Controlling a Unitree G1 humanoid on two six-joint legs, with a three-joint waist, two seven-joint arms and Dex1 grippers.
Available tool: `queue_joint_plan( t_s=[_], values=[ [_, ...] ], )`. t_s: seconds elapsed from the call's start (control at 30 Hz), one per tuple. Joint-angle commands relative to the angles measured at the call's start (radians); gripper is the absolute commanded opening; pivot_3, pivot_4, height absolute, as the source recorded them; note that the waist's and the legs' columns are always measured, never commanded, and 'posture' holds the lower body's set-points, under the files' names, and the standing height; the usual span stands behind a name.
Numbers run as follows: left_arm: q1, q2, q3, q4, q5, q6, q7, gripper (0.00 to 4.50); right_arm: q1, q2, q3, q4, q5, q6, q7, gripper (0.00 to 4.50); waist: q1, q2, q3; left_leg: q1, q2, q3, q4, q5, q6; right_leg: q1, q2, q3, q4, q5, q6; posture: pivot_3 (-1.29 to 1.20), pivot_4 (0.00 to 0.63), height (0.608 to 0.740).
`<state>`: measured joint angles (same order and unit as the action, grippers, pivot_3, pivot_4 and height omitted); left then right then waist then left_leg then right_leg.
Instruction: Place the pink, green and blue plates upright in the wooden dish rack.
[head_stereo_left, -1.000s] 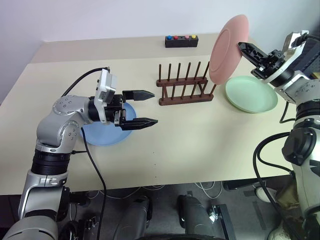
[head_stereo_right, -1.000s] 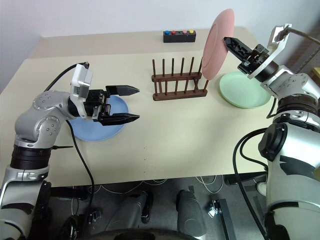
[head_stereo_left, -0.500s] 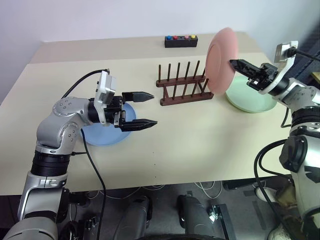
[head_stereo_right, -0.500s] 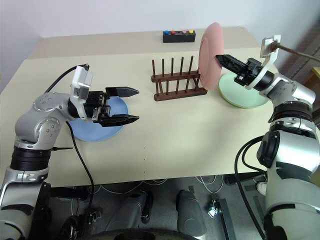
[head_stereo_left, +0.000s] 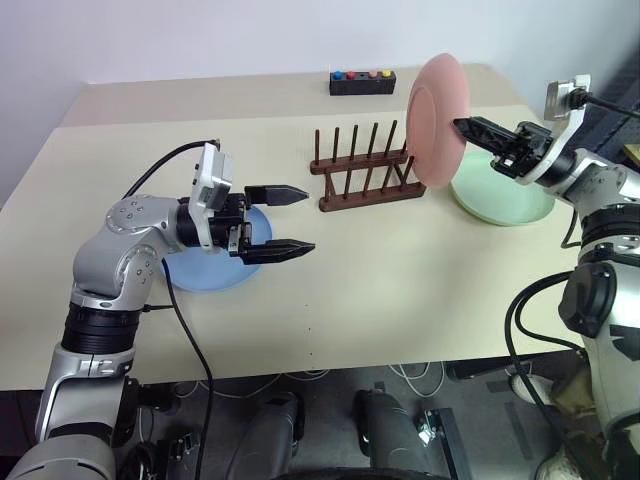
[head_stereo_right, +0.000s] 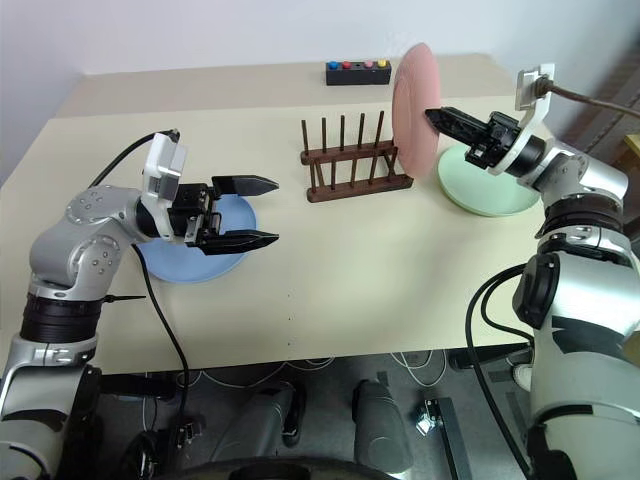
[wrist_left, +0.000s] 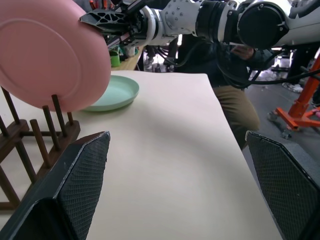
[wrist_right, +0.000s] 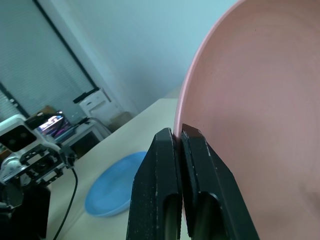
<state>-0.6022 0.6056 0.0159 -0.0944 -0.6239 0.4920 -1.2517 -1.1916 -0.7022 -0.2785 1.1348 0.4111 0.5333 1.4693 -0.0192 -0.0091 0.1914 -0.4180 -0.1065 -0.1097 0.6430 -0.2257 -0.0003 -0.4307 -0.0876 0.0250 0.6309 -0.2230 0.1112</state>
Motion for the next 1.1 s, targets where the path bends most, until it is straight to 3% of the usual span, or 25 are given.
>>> queue_joint_plan(
  t_s=[0.03, 0.53, 1.1],
  values=[
    [0.0, 0.006, 0.028, -0.036, -0.027, -0.005, 0.005, 4.5, -0.037, -0.002, 0.004, -0.013, -0.006, -0.008, 0.031, 0.03, 0.0, 0.0, 0.0, 0.0, 0.0, 0.0, 0.0, 0.0, 0.0, 0.0, 0.0, 0.0, 0.0, 0.0, 0.0, 0.0, 0.15, 0.74],
    [0.008, 0.013, 0.031, -0.044, -0.037, -0.005, 0.015, 4.5, -0.034, 0.002, 0.076, -0.037, -0.017, 0.091, 0.145, 0.03, -0.001, 0.0, 0.0, 0.0, 0.0, 0.0, 0.0, 0.0, 0.0, 0.0, 0.0, 0.0, 0.0, 0.0, 0.0, 0.0, 0.15, 0.74],
    [0.008, 0.013, 0.027, -0.048, -0.037, -0.004, 0.022, 4.5, -0.077, 0.036, -0.049, 0.096, -0.033, 0.029, -0.185, 0.03, 0.0, 0.0, 0.0, 0.0, 0.0, 0.0, 0.0, 0.0, 0.0, 0.0, 0.0, 0.0, 0.0, 0.0, 0.0, 0.0, 0.15, 0.74]
  ],
)
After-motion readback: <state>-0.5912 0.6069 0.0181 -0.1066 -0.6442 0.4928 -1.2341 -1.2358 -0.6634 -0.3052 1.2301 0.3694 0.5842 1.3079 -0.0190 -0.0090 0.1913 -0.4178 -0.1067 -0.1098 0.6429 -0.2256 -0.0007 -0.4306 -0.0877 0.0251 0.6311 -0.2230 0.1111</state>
